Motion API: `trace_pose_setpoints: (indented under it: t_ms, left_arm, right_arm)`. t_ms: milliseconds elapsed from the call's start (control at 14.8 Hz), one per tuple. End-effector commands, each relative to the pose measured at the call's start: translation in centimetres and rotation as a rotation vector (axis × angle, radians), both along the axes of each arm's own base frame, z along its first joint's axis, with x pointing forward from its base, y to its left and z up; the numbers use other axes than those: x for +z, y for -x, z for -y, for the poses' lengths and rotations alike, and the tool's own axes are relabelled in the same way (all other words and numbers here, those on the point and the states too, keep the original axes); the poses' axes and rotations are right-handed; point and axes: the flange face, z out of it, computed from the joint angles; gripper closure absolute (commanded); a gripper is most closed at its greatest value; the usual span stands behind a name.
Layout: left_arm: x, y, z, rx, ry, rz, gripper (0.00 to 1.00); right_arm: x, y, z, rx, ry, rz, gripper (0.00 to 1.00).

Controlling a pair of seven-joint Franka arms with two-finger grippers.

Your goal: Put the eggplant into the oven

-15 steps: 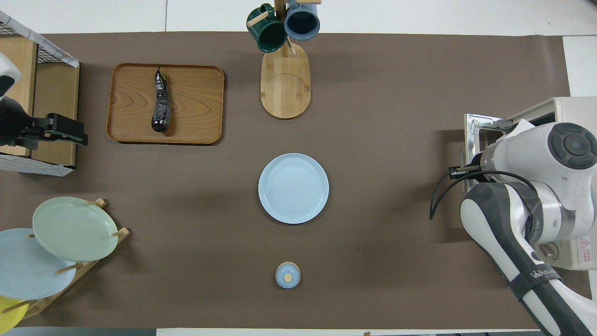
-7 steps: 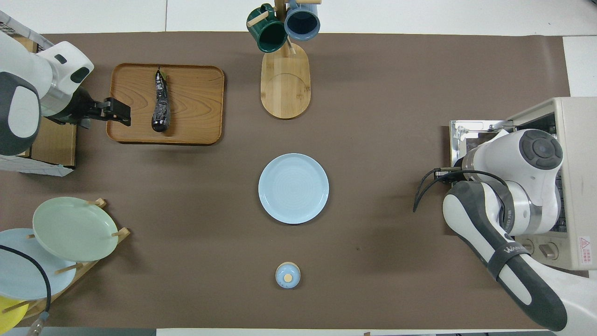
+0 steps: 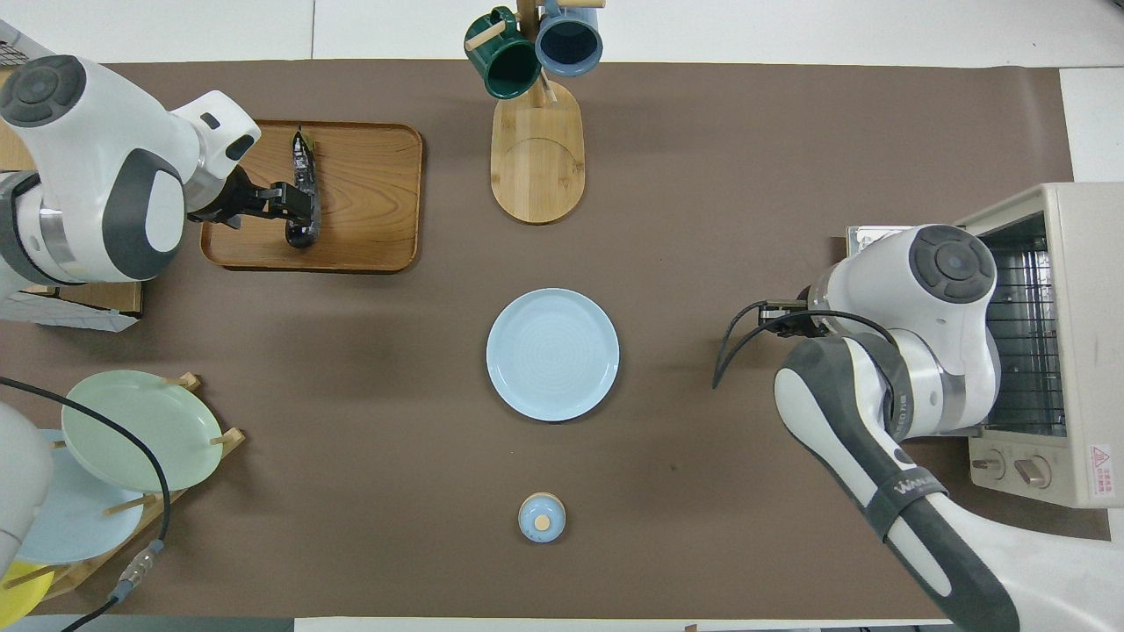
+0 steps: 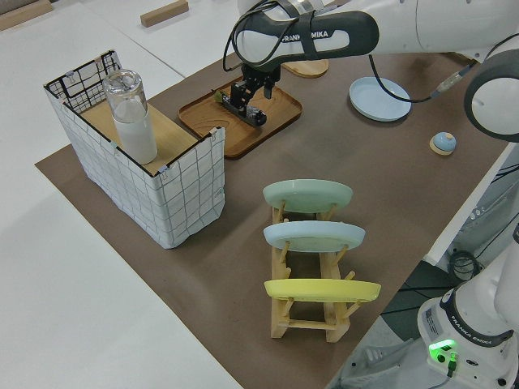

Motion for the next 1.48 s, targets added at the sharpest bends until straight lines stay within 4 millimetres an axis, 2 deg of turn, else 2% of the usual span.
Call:
trace_pose_setpoints:
  t_ms: [0,270,472,540,675,810,945,1080,1147,1215,1417]
  left_arm:
    - [-2.2,-0.7,1.1,-0.017,0.002,0.019,0.0]
    - [-3.2,-0.6,2.2,-0.054,0.002,0.029,0.0]
    - [-3.3,-0.5,2.2,-0.109,0.002,0.034,0.06]
    - [-3.1,-0.6,2.1,-0.112,0.001,0.037,0.1]
    - [-3.2,-0.6,2.0,-0.143,-0.005,0.037,0.23]
    - [-3.5,-0.4,1.7,-0.16,-0.018,0.03,0.33]
    - [-3.5,-0.4,1.6,-0.158,-0.018,0.029,0.5]
    - [-3.4,-0.5,1.4,-0.157,-0.018,0.029,0.71]
    - [-3.3,-0.5,1.3,-0.155,-0.018,0.03,0.9]
    - [-3.1,-0.6,1.3,-0.161,-0.018,0.032,1.0]
    - [-2.0,-0.9,1.7,-0.164,-0.012,0.034,1.0]
  right_arm:
    - [3.0,-0.9,-3.0,-0.06,-0.009,-0.026,1.0]
    - [4.0,-0.1,-6.9,-0.095,-0.012,-0.035,1.0]
    - [4.3,-0.3,-7.1,-0.111,-0.014,-0.027,1.0]
    - [4.3,-0.3,-7.1,-0.111,-0.014,-0.027,0.9]
    - [4.3,-0.3,-7.1,-0.113,-0.014,-0.025,0.86]
    - [4.3,-0.3,-7.2,-0.11,-0.015,-0.024,0.68]
    - [4.4,-0.4,-7.3,-0.097,-0.017,-0.016,0.47]
    - [4.5,-0.4,-7.2,-0.096,-0.018,-0.009,0.43]
    - [4.5,-0.4,-7.3,-0.094,-0.02,-0.009,0.43]
    - [4.5,-0.4,-7.2,-0.096,-0.019,-0.008,0.43]
    - [4.5,-0.4,-7.3,-0.094,-0.019,-0.01,0.43]
